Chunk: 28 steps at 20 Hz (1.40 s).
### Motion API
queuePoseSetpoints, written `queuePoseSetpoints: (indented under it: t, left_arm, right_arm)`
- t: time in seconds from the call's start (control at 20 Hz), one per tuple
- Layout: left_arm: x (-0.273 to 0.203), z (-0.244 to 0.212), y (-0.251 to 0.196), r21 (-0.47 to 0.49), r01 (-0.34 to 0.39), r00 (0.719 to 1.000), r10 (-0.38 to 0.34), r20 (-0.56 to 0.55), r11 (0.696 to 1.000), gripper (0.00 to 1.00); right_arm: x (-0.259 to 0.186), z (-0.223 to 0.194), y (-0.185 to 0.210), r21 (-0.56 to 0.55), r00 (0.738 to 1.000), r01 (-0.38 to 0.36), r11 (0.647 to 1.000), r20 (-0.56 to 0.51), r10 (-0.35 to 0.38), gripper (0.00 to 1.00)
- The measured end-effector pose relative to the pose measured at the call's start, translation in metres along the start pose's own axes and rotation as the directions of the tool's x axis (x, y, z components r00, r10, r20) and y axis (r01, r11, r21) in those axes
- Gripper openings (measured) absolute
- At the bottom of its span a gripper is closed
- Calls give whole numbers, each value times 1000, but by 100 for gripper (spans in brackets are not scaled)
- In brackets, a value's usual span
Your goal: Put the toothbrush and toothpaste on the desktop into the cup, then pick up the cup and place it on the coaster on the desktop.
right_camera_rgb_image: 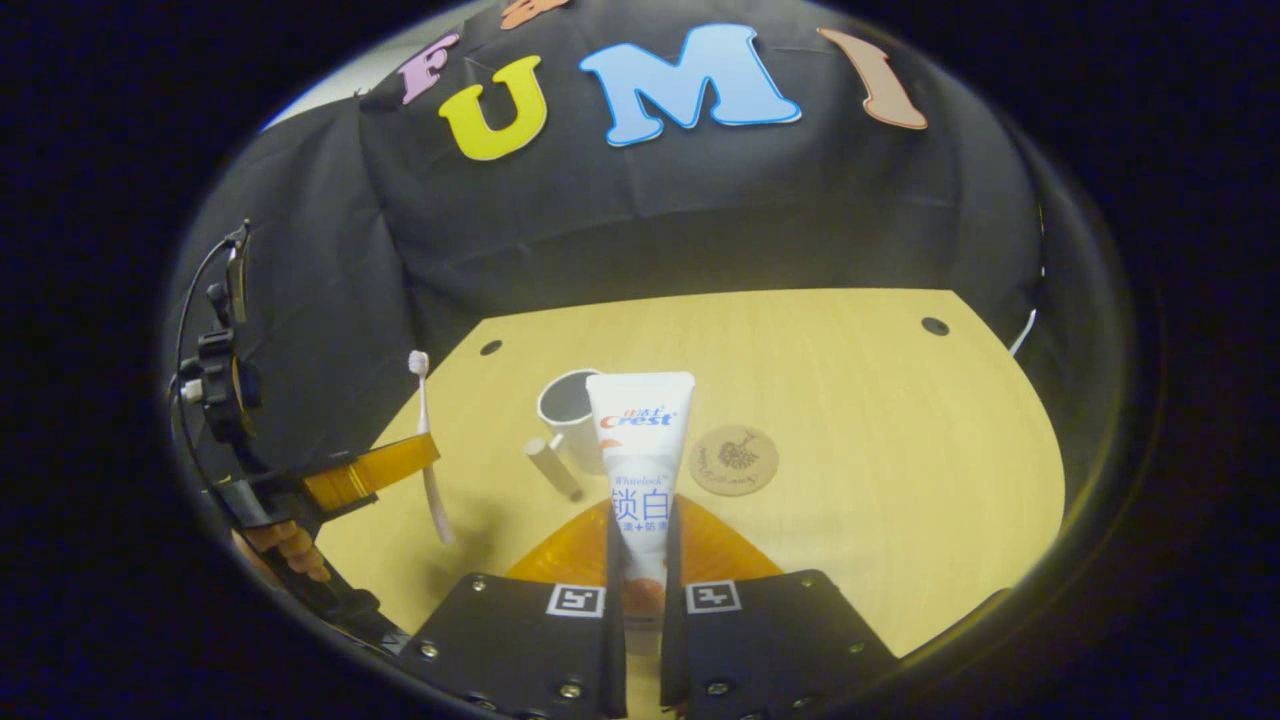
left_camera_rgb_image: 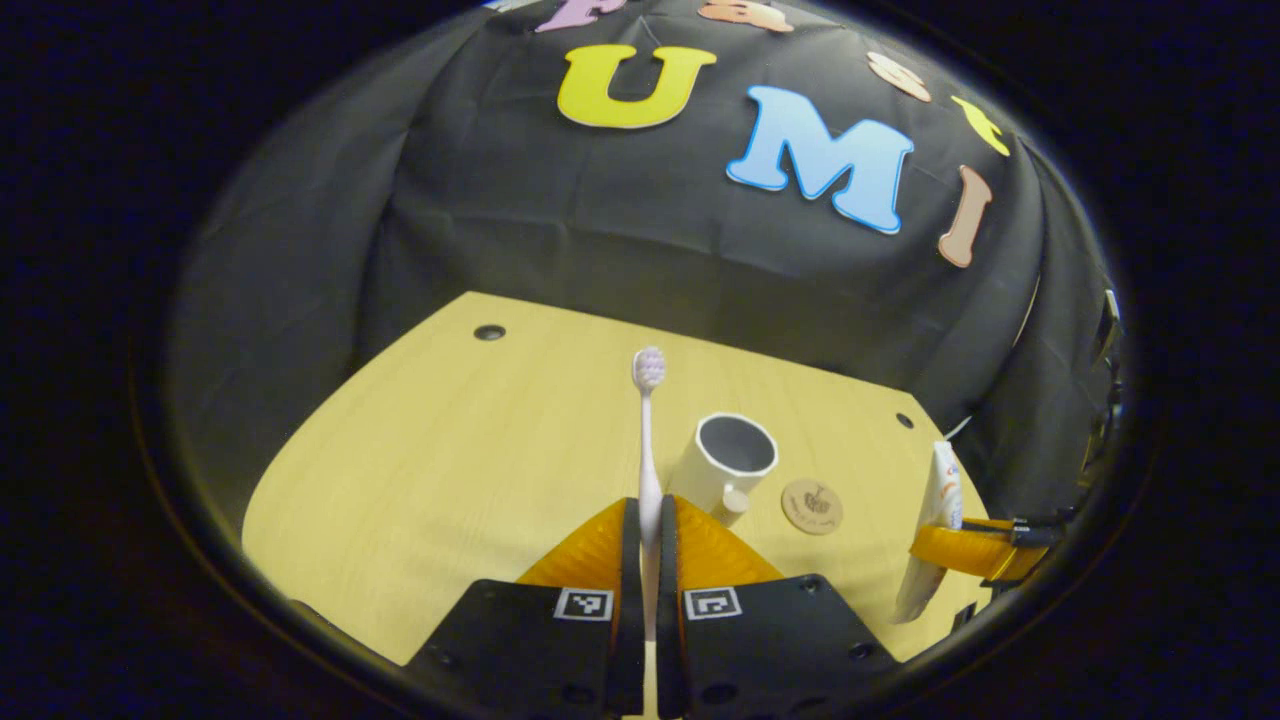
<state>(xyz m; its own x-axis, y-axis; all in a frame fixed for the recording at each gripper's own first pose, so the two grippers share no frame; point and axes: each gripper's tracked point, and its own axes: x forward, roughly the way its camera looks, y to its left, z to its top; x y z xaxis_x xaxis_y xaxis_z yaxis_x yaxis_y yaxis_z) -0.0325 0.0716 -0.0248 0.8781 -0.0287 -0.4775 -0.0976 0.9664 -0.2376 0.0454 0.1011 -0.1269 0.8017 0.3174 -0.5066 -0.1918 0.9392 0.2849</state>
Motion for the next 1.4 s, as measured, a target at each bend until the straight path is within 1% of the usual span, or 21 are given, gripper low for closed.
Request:
queuePoseSetpoints:
  t: [0.2,0.35,0.45,0.5,0.65,0.8,0.85,1.0,1.3,1.35,1.4]
  left_arm:
    - [4,50,-2,0,36,991,-35,130,999,12]
    - [18,79,-14,-32,81,975,-73,208,996,12]
    - [26,100,-26,-55,130,955,-110,275,990,12]
    - [31,111,-33,-61,160,940,-133,315,985,12]
    - [46,121,-47,-44,206,917,-177,358,978,11]
    - [74,125,-70,-28,256,901,-228,368,966,11]
    - [86,124,-75,-28,263,902,-236,361,964,11]
    - [120,111,-79,-21,265,916,-245,316,964,11]
    - [155,79,-84,21,269,933,-266,242,963,11]
    - [159,71,-86,24,268,938,-266,223,963,17]
    - [162,61,-86,26,267,941,-266,207,963,5]
  right_arm:
    - [-11,18,5,-38,999,8,999,49,-6,15]
    - [-18,23,8,-40,997,5,999,72,-3,15]
    - [-21,24,7,-31,997,11,999,73,-9,15]
    - [-23,21,6,-29,997,15,999,73,-13,15]
    - [-21,19,-1,-29,998,36,999,59,-34,15]
    - [-16,16,-7,-32,998,55,998,43,-54,15]
    - [-13,16,-4,-29,998,56,998,32,-55,15]
    - [-3,14,-3,-16,998,60,998,13,-60,15]
    - [21,20,-1,18,999,53,998,-7,-53,15]
    - [23,23,-2,15,998,56,998,-2,-56,15]
    - [25,25,-1,8,998,59,998,4,-59,15]
